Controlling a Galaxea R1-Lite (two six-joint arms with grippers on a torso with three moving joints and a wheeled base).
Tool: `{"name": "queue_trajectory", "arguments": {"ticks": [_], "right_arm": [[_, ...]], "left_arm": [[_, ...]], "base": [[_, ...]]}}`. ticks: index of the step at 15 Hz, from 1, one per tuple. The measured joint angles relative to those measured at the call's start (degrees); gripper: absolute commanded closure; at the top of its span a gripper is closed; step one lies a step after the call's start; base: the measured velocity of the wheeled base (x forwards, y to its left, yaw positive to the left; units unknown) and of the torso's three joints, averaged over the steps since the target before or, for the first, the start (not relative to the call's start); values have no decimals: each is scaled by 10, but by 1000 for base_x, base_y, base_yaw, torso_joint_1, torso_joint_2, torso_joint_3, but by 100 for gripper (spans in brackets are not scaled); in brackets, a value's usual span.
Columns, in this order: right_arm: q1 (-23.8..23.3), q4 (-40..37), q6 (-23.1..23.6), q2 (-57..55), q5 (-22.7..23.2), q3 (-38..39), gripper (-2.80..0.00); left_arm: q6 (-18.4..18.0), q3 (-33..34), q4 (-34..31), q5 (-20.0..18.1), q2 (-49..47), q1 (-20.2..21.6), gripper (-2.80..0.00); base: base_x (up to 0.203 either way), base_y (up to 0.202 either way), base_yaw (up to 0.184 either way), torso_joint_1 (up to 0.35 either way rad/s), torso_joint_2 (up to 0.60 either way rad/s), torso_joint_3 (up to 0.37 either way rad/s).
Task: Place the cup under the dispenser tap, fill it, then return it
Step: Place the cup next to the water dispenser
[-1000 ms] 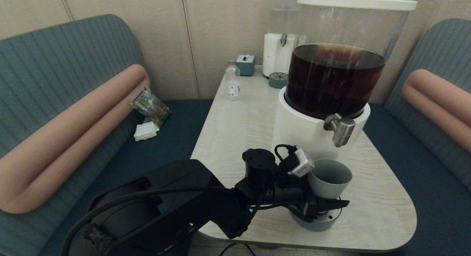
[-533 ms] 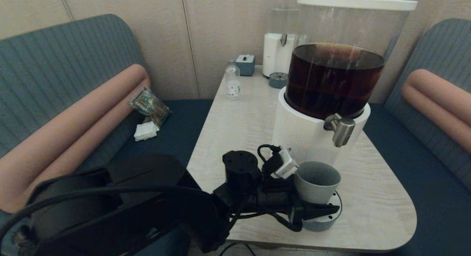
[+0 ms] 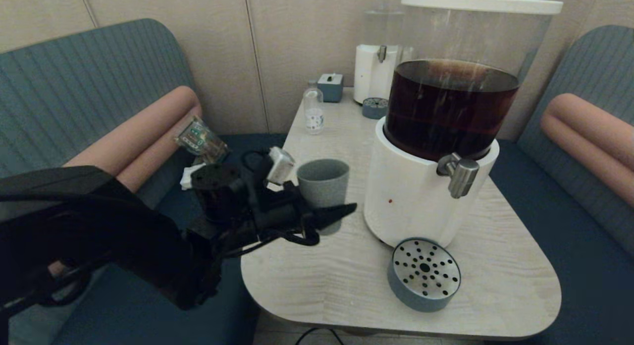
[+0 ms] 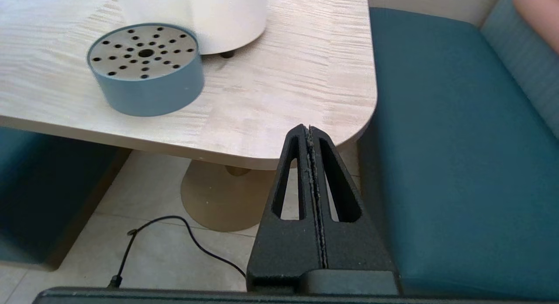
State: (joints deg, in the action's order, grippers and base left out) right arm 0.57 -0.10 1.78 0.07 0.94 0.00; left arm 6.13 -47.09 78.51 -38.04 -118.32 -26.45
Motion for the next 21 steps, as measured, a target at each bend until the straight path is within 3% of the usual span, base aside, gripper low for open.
{"name": "queue_trajectory", "arguments": {"ticks": [3,7,13,21], "right_arm": [[0,0,0,0,0,0,0],[0,0,0,0,0,0,0],[0,0,0,0,0,0,0],[0,0,0,0,0,0,0]], "left_arm": [[17,-18,24,-1,4,66,0],[23,-121,26,2,-64,101,0],[23,-246,27,17,-195,115,0],[21,-285,28,16,-268,121,0]], "base": [[0,0,0,0,0,0],[0,0,0,0,0,0],[0,0,0,0,0,0],[0,0,0,0,0,0]]}}
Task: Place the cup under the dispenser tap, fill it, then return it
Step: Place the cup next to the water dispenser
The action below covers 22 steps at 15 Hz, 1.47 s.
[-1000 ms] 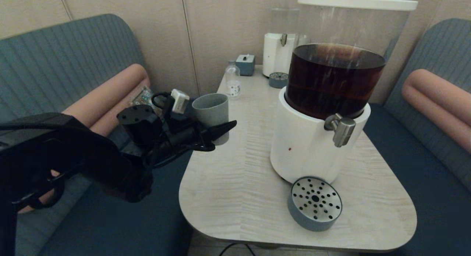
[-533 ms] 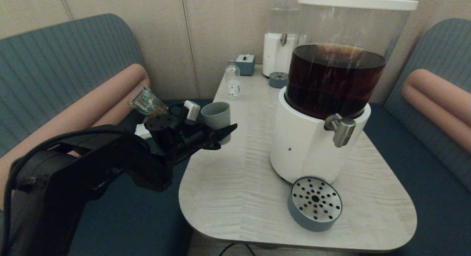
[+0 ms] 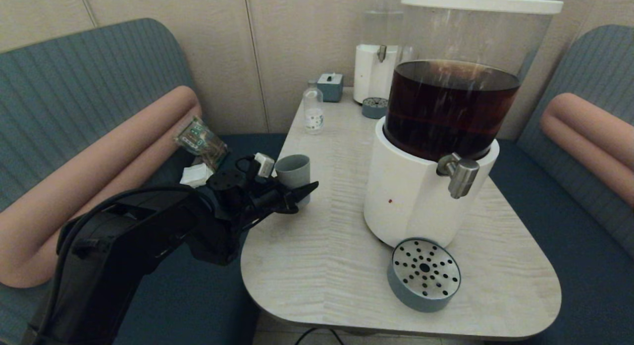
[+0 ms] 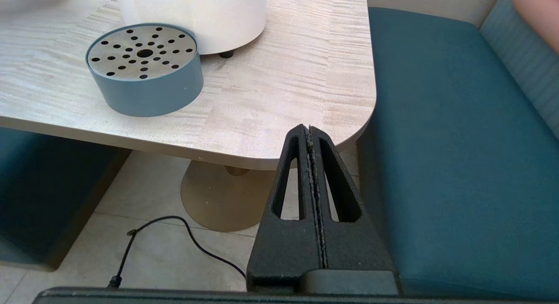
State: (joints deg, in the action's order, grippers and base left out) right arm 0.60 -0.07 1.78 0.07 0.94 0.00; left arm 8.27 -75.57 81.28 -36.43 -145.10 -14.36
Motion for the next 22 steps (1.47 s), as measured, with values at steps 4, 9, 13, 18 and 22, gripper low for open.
{"name": "queue_trajectory", "arguments": {"ticks": [4,9,13,18,22], "right_arm": [[0,0,0,0,0,0,0],[0,0,0,0,0,0,0],[0,0,0,0,0,0,0],[0,0,0,0,0,0,0],[0,0,0,0,0,0,0]], "left_arm": [[1,0,9,0,-12,0,0],[1,0,11,0,-20,-1,0],[-1,2,13,-1,-23,-1,-280],[0,4,13,-1,-23,0,-280],[1,12,17,-3,-20,0,-280]], "base": [[0,0,0,0,0,0],[0,0,0,0,0,0],[0,0,0,0,0,0],[0,0,0,0,0,0],[0,0,0,0,0,0]]}}
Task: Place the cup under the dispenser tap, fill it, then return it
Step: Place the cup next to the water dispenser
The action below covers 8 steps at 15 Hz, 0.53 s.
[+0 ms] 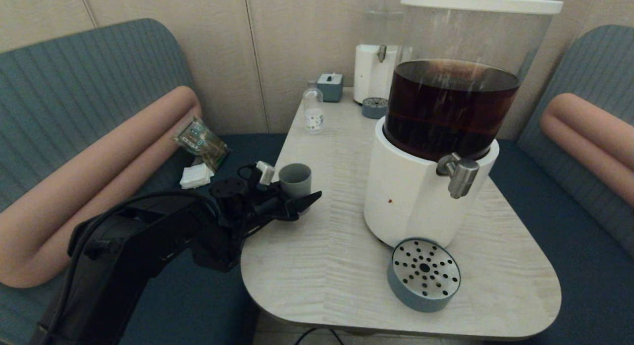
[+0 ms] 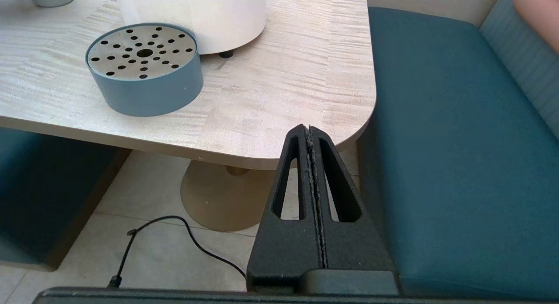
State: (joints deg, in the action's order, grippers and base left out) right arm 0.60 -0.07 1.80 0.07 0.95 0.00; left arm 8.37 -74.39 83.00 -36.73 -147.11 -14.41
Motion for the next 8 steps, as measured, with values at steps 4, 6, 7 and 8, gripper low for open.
{"name": "queue_trajectory", "arguments": {"ticks": [4,6,7,8], "right_arm": [[0,0,0,0,0,0,0],[0,0,0,0,0,0,0],[0,0,0,0,0,0,0],[0,0,0,0,0,0,0]], "left_arm": [[-1,45,11,0,19,0,-280],[-1,72,12,3,35,0,-280],[-1,86,13,4,44,1,-280],[-1,101,13,5,53,2,-280]], "base": [[0,0,0,0,0,0],[0,0,0,0,0,0],[0,0,0,0,0,0],[0,0,0,0,0,0]]}}
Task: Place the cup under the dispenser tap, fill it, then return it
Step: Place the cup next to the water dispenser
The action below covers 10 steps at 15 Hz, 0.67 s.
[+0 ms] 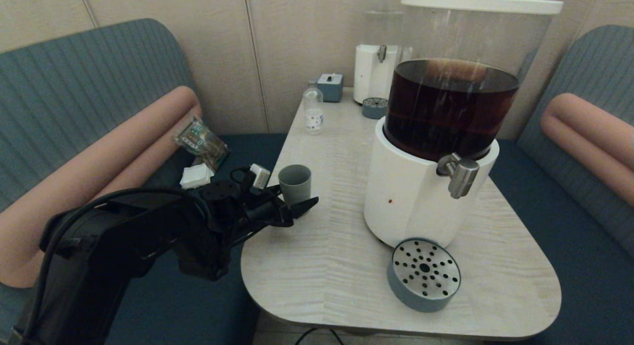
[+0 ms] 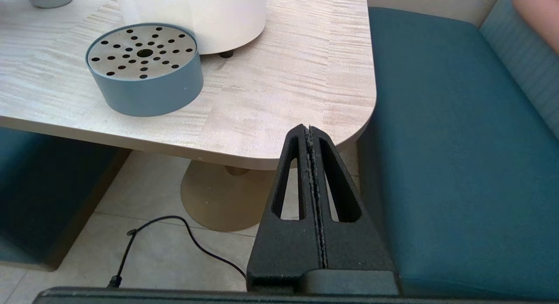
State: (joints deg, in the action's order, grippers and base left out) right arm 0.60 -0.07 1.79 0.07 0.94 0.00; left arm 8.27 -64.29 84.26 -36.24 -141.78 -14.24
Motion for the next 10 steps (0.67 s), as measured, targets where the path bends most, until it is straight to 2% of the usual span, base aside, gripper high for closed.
{"name": "queue_trajectory", "arguments": {"ticks": [7,10], "right_arm": [[0,0,0,0,0,0,0],[0,0,0,0,0,0,0]], "left_arm": [[-2,86,0,3,54,26,-280],[-3,109,0,23,73,39,-280]], "base": [[0,0,0,0,0,0],[0,0,0,0,0,0]]}}
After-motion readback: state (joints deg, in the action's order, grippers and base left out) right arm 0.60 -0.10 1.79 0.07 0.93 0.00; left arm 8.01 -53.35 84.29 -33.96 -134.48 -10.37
